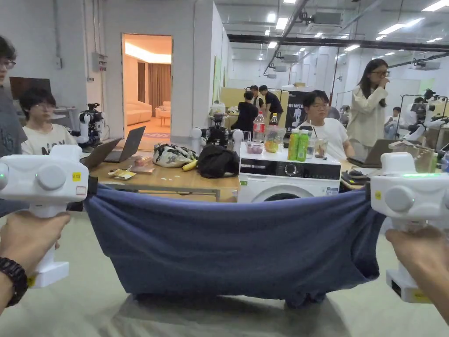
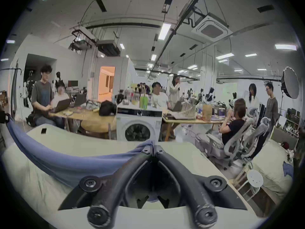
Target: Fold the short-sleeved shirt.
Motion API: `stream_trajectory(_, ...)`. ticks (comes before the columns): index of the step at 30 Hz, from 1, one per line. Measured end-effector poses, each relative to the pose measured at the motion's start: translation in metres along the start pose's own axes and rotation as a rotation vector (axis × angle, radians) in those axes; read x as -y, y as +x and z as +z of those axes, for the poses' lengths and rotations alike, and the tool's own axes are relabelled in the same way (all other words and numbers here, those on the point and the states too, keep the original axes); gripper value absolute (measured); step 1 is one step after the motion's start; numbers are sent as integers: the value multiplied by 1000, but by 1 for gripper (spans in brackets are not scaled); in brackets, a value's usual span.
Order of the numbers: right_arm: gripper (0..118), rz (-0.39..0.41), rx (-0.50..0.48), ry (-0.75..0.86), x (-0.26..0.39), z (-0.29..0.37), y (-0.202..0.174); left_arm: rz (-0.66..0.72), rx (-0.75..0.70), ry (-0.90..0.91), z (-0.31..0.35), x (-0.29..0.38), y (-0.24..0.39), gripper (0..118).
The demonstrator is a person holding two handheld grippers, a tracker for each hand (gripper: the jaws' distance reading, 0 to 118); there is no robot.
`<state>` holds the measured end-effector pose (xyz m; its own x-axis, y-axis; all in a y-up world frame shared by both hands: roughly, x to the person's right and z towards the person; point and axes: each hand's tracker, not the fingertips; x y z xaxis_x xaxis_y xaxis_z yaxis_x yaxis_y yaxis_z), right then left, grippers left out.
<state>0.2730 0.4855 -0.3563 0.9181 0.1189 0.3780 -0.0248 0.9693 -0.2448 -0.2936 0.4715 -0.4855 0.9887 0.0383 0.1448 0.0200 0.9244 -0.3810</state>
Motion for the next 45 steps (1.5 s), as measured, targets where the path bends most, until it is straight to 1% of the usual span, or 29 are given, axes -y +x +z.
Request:
stream_trajectory(4,0,-19,8,-43,47,35,5,17,34,-13,30,57,5,0)
stream_trajectory(5,0,-25,-9,-64,61,45,8,21,42,-9,38,72,6,0)
stream_trajectory(6,0,-21,-14,-70,73,48,10,6,57,-24,45,85,7,0)
stream_trajectory(8,0,13,-13,-101,104,65,10,6,74,-35,61,116,7,0)
stream_trajectory(11,0,9,-32,-132,147,92,11,0,87,-65,82,162,5,0)
stream_trajectory(12,0,14,-31,-141,158,98,10,12,82,-68,87,175,4,0)
stream_trajectory(13,0,39,-48,-163,171,103,9,13,88,-94,90,189,1,0)
stream_trajectory(16,0,45,-60,-218,208,121,9,21,101,-158,102,229,-9,0)
stream_trajectory(18,0,56,-66,-252,231,128,11,22,92,-181,107,253,-14,0)
stream_trajectory(19,0,53,-52,-280,243,130,12,6,94,-209,109,264,-16,0)
stream_trajectory(21,0,53,-47,-333,263,130,16,2,84,-239,109,283,-20,0)
stream_trajectory(23,0,106,-17,-391,284,129,19,22,95,-281,106,302,-25,0)
stream_trajectory(24,0,113,-13,-412,292,127,20,28,101,-302,104,308,-26,0)
stream_trajectory(27,0,96,-45,-488,316,122,25,17,87,-351,88,329,-33,0)
stream_trajectory(30,0,117,-51,-546,336,114,25,10,85,-407,73,341,-36,0)
stream_trajectory(32,0,134,-53,-577,345,108,22,-23,81,-434,63,348,-35,0)
stream_trajectory(34,0,131,-51,-579,350,107,22,-33,81,-466,56,351,-33,0)
stream_trajectory(35,5,131,-42,-580,349,107,20,-35,80,-461,55,353,-31,0)
stream_trajectory(36,14,133,-26,-570,347,108,18,-35,76,-459,55,352,-30,1)
stream_trajectory(37,19,134,-12,-556,343,111,16,-22,60,-461,56,348,-29,4)
stream_trajectory(38,19,128,28,-527,336,114,15,3,41,-457,57,343,-29,4)
stream_trajectory(39,42,117,36,-506,331,117,14,17,31,-450,61,342,-27,13)
stream_trajectory(40,63,95,32,-469,324,122,13,33,31,-427,64,338,-26,27)
stream_trajectory(41,66,80,33,-439,318,126,9,52,21,-389,68,334,-24,34)
stream_trajectory(42,66,68,33,-425,313,128,7,62,10,-350,71,331,-21,36)
stream_trajectory(43,66,44,28,-406,308,130,3,69,12,-303,79,327,-14,37)
stream_trajectory(45,66,-17,-31,-331,304,138,-6,84,31,-209,93,324,1,37)
